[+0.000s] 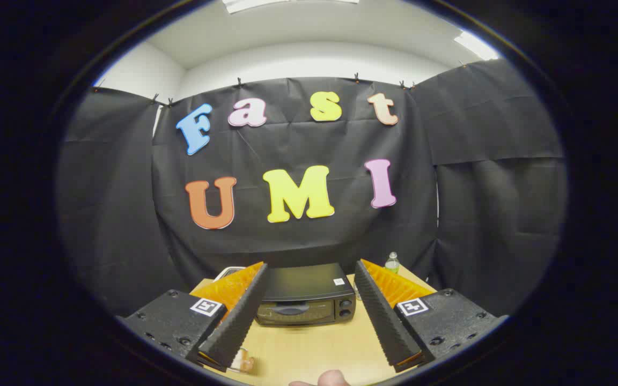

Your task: Open the toaster oven, put the food inside, and close the toaster oven door.

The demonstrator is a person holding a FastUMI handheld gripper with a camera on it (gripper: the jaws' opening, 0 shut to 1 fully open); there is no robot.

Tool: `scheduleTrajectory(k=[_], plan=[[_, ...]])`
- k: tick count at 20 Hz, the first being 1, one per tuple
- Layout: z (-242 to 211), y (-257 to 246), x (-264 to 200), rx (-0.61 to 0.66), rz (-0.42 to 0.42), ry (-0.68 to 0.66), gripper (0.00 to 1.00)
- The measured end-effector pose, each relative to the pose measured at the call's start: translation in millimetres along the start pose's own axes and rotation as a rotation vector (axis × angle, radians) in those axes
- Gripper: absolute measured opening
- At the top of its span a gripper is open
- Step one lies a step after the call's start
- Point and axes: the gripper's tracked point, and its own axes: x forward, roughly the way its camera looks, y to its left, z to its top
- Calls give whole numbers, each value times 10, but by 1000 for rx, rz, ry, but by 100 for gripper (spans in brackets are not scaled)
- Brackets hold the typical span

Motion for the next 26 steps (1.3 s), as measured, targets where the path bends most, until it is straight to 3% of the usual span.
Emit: scheduleTrajectory(k=[26], plan=[[-42,-8,78,3,1,21,100]])
